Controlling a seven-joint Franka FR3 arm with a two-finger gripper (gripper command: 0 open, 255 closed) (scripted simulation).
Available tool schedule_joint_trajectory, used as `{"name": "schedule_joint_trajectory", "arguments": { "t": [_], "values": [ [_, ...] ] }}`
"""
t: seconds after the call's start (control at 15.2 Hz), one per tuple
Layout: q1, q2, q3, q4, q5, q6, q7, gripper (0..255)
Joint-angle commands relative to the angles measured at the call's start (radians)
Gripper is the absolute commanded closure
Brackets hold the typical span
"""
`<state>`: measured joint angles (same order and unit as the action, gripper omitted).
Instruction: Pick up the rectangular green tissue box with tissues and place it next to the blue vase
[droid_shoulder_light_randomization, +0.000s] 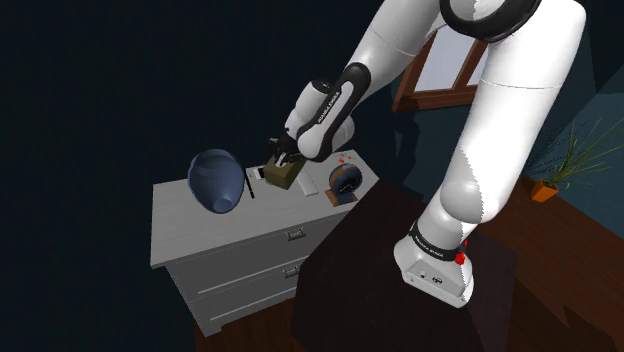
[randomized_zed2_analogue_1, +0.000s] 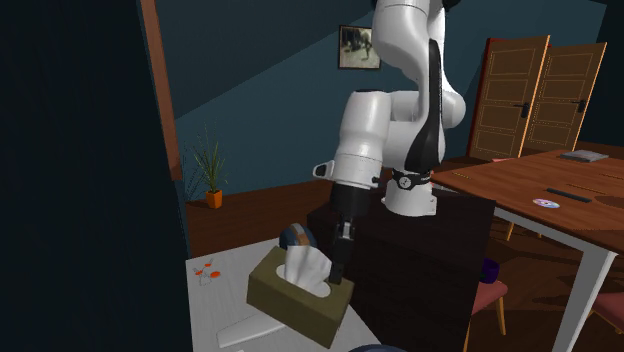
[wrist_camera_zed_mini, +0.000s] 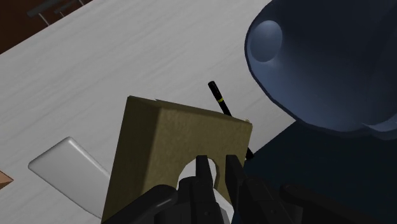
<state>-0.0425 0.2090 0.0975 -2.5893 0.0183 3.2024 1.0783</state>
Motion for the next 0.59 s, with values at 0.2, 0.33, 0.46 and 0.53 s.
{"name": "schedule_joint_trajectory", "arguments": {
  "t": [0.2, 0.33, 0.46, 0.53],
  "values": [
    [0.019, 0.079, -0.02, 0.01, -0.004, 0.07, 0.001, 255],
    [0.024, 0.113, -0.026, 0.017, -0.003, 0.097, 0.0, 255],
    [0.029, 0.147, -0.03, 0.025, -0.003, 0.122, -0.001, 255],
    [0.031, 0.164, -0.032, 0.03, -0.003, 0.135, -0.002, 255]
  ]
}}
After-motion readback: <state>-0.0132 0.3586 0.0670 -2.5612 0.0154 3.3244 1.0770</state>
